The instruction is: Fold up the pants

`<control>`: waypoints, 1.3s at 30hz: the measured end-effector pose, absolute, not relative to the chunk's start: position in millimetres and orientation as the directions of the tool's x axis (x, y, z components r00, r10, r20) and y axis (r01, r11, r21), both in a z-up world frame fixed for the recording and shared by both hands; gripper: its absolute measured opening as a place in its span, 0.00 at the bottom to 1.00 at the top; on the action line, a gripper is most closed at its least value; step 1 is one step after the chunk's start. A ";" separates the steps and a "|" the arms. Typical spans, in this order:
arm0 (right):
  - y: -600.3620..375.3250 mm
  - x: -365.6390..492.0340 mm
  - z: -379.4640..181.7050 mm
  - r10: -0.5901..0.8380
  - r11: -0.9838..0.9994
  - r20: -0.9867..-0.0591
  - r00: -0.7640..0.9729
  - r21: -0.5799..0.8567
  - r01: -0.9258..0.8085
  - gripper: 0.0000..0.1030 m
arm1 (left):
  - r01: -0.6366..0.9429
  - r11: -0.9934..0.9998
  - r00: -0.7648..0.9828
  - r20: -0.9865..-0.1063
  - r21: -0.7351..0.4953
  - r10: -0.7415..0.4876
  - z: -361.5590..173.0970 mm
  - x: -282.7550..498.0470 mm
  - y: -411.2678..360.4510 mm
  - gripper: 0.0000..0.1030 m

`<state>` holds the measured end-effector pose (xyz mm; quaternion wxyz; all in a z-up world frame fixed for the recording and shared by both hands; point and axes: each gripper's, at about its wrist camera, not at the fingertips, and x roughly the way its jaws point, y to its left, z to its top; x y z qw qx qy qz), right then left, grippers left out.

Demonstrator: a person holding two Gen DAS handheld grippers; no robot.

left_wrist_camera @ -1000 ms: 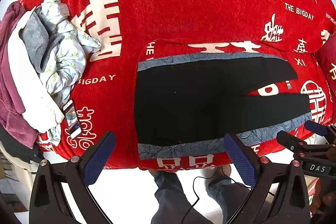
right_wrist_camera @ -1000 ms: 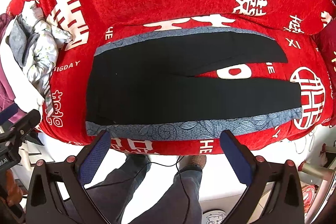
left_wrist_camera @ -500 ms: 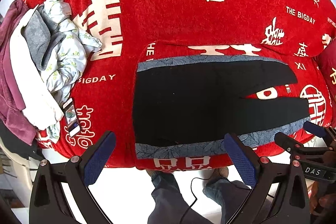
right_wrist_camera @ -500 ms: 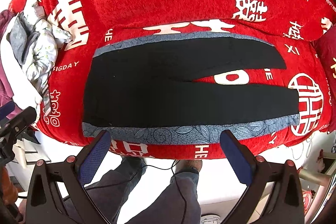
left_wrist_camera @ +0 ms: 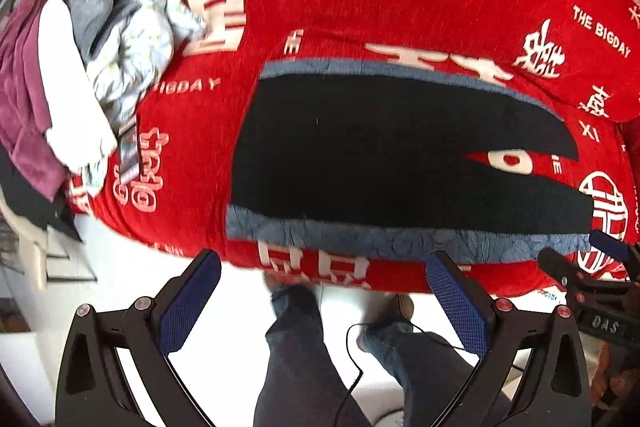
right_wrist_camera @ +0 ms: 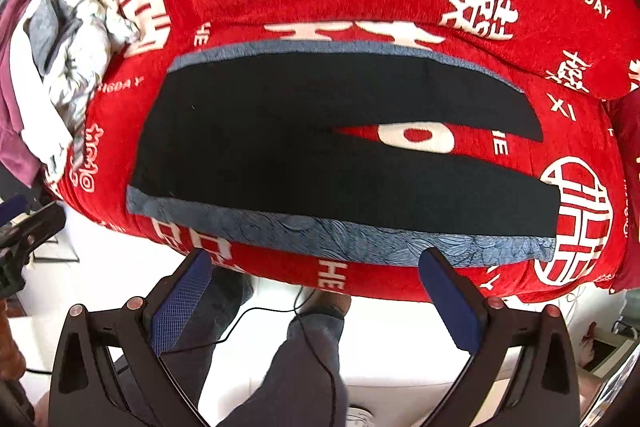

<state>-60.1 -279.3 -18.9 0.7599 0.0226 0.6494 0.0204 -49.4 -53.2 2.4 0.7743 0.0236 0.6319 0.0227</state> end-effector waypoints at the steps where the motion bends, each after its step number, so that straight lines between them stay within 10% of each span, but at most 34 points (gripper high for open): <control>1: -282.0 -59.9 -22.9 0.062 0.998 -0.988 0.145 0.062 0.001 1.00 | -0.007 0.998 0.193 -0.979 0.066 0.066 0.2 -51.7 -53.5 1.00; 21: -269.1 -39.1 -178.4 0.064 0.991 -0.994 0.093 0.075 0.115 1.00 | 0.082 0.997 0.148 -0.989 -0.006 -0.018 -180.1 -17.5 -34.0 1.00; 39: -264.5 -40.2 -205.3 0.034 0.983 -0.995 0.090 0.049 0.177 1.00 | 0.023 0.998 0.168 -0.984 -0.050 -0.053 -208.4 -4.3 9.1 1.00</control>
